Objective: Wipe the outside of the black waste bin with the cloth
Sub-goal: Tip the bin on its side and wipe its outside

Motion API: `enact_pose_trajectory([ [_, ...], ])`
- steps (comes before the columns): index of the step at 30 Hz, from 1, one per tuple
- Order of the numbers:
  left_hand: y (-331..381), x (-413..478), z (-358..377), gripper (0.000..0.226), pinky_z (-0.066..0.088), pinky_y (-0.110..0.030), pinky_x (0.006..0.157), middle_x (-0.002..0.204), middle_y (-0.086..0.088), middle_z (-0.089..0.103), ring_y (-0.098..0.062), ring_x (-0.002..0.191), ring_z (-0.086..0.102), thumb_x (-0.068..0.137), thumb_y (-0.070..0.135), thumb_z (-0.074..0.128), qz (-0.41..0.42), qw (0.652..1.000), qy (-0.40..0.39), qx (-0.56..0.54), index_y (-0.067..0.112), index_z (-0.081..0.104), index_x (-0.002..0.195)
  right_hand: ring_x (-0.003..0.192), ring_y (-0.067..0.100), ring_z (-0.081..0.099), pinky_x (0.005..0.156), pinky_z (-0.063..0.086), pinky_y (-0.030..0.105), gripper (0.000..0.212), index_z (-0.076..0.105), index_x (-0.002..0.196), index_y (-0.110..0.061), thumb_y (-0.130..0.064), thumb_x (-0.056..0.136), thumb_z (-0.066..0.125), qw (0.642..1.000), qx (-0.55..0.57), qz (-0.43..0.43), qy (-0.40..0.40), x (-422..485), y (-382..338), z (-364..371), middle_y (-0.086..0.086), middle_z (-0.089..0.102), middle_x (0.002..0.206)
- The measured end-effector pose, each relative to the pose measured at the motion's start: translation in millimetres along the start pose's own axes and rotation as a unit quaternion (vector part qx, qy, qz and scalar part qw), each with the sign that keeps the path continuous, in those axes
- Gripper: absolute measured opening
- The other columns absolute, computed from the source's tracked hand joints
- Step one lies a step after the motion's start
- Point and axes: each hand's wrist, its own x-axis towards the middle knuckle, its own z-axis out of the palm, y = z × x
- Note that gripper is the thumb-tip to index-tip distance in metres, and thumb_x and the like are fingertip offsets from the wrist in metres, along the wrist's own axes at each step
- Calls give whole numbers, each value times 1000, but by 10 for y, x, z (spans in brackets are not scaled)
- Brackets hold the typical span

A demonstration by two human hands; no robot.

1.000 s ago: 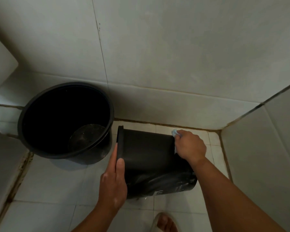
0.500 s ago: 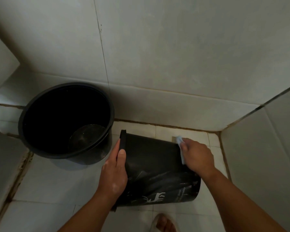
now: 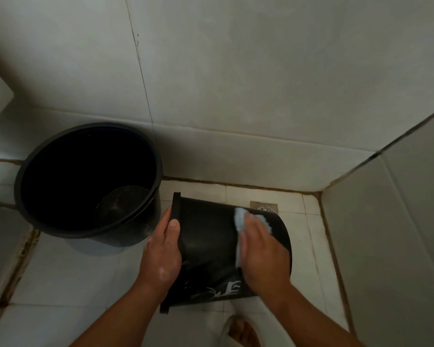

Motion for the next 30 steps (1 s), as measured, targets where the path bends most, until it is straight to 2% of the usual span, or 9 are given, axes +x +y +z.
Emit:
enact_pose_trajectory([
  [3,-7,-24,27,45,47,-23,84,136,1,56,-20,120,56,107,44,30,8,1000,0,14,47,39,151,92,16,66,75,58,31,62,44,139,-19,-55,93,20,989,7,143,32,-6,396,-119,7,64,123],
  [6,-22,-57,52,46,47,-24,83,135,-1,56,-19,115,57,108,45,27,13,999,4,35,47,35,152,101,16,64,80,57,33,47,48,138,-18,-39,98,38,980,-5,189,66,-47,106,5,5,63,126],
  [9,-28,-29,39,46,47,-25,75,131,-5,58,-17,106,61,108,44,28,5,999,8,41,45,35,153,119,17,60,89,57,35,51,44,146,-21,-36,97,48,997,48,26,56,-194,-563,211,4,54,144],
  [13,-72,4,6,46,51,-43,97,141,-6,57,-21,122,58,107,46,31,4,999,8,35,45,36,152,123,9,57,92,55,30,53,32,151,-29,-41,100,39,983,86,-162,-25,-167,-617,167,-3,45,153],
  [15,-64,16,5,46,49,-49,103,140,-7,57,-25,123,57,107,46,31,6,999,11,41,46,37,152,112,11,64,88,58,32,48,39,145,-26,-38,99,42,991,77,-112,15,-103,-236,125,1,59,139],
  [18,-34,-5,31,46,49,-48,105,138,-4,57,-23,124,56,106,48,28,18,999,2,50,47,36,152,85,10,68,71,58,24,44,52,138,-19,-42,105,36,990,79,97,65,-79,390,-28,6,69,120],
  [22,-35,-27,58,47,49,-47,106,140,-1,55,-22,126,55,106,49,27,19,999,10,49,48,35,152,99,15,67,80,56,31,40,52,138,-20,-32,100,45,976,64,186,94,-68,349,16,4,66,125],
  [26,-24,20,39,47,52,-45,99,142,-3,56,-23,121,57,106,48,31,-2,999,13,39,47,35,152,120,14,60,95,53,36,46,43,142,-27,-32,97,50,991,128,-11,32,-138,-467,144,-2,58,139],
  [30,-10,9,2,47,48,-25,79,145,-2,52,-17,119,57,106,46,35,-20,1000,-4,6,46,35,152,129,8,53,104,49,35,52,32,149,-39,-34,100,46,948,109,-275,-121,-29,-350,-61,-13,39,156],
])
